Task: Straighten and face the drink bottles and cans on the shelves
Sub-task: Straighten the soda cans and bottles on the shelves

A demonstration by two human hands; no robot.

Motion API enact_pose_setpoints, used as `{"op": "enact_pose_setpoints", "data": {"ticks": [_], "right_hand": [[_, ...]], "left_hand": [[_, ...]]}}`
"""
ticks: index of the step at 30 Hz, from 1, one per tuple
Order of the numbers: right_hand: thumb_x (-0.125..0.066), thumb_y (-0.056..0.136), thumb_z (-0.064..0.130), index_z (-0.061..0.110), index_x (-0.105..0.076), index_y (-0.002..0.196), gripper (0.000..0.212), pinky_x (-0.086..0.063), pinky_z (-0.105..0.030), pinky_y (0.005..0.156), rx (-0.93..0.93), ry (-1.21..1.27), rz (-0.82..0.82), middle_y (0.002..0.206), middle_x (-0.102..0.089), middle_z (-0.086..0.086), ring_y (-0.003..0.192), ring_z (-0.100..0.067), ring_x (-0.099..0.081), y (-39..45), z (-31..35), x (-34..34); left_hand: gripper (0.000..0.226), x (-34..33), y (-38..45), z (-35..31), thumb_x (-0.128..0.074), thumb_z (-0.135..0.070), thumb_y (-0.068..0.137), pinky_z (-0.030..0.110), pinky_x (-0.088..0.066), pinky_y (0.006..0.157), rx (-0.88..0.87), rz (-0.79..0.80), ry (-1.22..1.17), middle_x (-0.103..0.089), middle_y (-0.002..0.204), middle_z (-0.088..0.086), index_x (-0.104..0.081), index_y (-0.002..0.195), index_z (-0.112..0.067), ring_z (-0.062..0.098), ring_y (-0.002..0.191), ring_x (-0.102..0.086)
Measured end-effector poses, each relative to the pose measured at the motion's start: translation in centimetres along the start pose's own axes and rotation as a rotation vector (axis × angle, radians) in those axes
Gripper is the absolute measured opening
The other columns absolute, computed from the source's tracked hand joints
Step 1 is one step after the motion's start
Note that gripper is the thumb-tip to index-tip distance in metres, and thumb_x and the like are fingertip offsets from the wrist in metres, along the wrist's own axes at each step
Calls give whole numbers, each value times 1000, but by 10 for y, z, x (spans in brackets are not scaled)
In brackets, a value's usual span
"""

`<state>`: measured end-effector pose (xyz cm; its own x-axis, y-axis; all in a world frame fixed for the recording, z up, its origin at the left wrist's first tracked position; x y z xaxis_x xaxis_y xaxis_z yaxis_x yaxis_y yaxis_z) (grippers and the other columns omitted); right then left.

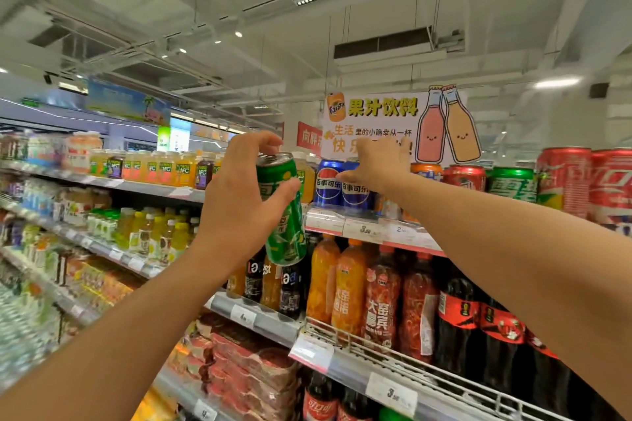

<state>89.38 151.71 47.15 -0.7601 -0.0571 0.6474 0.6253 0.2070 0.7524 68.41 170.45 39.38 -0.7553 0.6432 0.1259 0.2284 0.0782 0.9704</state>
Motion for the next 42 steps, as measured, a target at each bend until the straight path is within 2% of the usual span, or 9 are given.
{"op": "enact_pose_setpoints", "data": {"ticks": [7,11,15,18,21,24,28,37,42], "right_hand": [[-45,89,76,24,-54,126,64,-34,-60,107,87,-33,100,116,-66,-10,118,-36,-53,16,2,-10],[-56,93,59,20,-51,126,51,-54,-50,87,121,-34,167,104,-60,-7,92,-26,-48,15,4,-11],[-58,94,46,16,-57,109,33,-53,-43,80,180,-34,174,104,-62,-5,92,-25,-57,-9,7,3],[-58,94,37,16,-59,126,39,-54,-46,90,281,107,79,119,-61,-5,110,-26,-57,-49,12,28],[-60,92,21,12,-67,119,29,-57,-38,86,384,442,-5,113,-71,-3,100,-19,-65,-103,6,60],[-60,88,13,9,-68,120,33,-57,-31,82,287,708,12,106,-74,-2,92,-14,-67,-152,-33,81],[-69,85,16,17,-46,145,64,-55,-44,95,79,861,150,123,-67,-2,106,-16,-67,-200,-103,98],[-85,73,19,20,-50,138,74,-57,-31,88,-45,659,-106,114,-71,2,101,-10,-68,-271,-239,191],[-83,77,30,26,-51,135,67,-56,-28,87,-75,549,-105,115,-70,8,99,-5,-67,-299,-292,217]], "left_hand": [[48,5,-5,-3,-77,-23,88,-5,-33,86,6,22,31,-51,119,-12,-51,128,-21,-22,103,-46],[45,0,-11,-3,-76,-25,88,1,-40,81,23,52,23,-52,120,-10,-50,125,-24,-5,97,-51],[47,-14,-14,-4,-77,-26,86,11,-42,74,72,81,-22,-54,119,-9,-50,125,-26,7,103,-57],[48,-33,-14,-10,-79,-27,85,15,-42,73,104,83,-91,-55,118,-11,-49,123,-32,3,98,-58],[51,-62,-11,-30,-81,-28,82,15,-40,70,110,99,-160,-56,115,-13,-48,120,-38,-11,92,-54],[57,-95,-6,-66,-83,-30,80,16,-39,71,105,121,-237,-57,115,-11,-48,124,-36,-1,93,-56],[59,-137,-1,-139,-84,-36,79,15,-37,70,37,147,-341,-56,116,-11,-47,125,-39,-4,90,-56],[65,-208,0,-297,-79,-48,73,20,-41,78,-54,279,-583,-59,115,-6,-48,129,-35,7,99,-55],[55,-227,-18,-339,-48,-69,94,21,-44,79,-130,351,-642,-56,123,-10,-49,134,-32,4,100,-60]]}}
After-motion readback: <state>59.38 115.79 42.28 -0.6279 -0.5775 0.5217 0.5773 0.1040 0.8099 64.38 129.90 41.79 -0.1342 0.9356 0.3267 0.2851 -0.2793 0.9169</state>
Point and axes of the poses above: each hand's wrist, its own y-axis towards the middle knuckle, its own x-axis out of the back of the hand, z = x × y, the point moved 8 cm from there along y, towards the middle knuckle
